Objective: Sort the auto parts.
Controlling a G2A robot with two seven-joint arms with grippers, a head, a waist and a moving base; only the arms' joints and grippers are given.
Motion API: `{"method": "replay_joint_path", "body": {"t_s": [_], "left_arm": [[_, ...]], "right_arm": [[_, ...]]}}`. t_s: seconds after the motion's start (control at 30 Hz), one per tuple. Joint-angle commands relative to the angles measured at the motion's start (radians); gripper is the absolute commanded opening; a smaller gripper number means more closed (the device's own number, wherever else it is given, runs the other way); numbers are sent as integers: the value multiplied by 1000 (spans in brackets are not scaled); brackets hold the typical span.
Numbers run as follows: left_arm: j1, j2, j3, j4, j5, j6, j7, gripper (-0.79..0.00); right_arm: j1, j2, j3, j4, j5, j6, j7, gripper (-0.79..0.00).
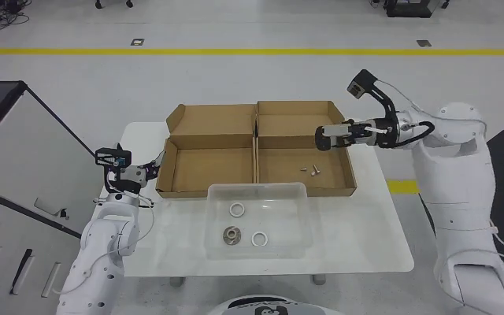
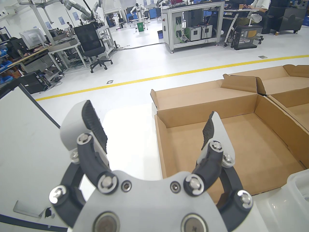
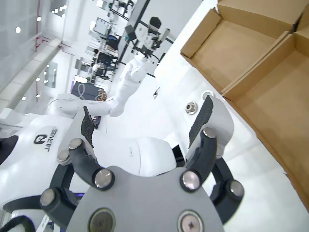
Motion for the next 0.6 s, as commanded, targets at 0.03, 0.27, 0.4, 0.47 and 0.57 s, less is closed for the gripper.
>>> {"method": "replay_joint_path", "body": {"t_s": [0.03,0.27,0.4,0.47,0.57], "left_arm": [[0,0,0,0,0,0,0,0],[0,0,0,0,0,0,0,0],[0,0,0,0,0,0,0,0],[0,0,0,0,0,0,0,0],[0,0,0,0,0,0,0,0]], "right_arm": [[-27,11,44,-12,88,13,7,0],[-108,49,119,-44,257,44,7,0],[-156,74,151,-49,331,47,7,0],[-168,82,159,-46,352,45,7,0],[-168,82,159,-46,352,45,7,0]]}}
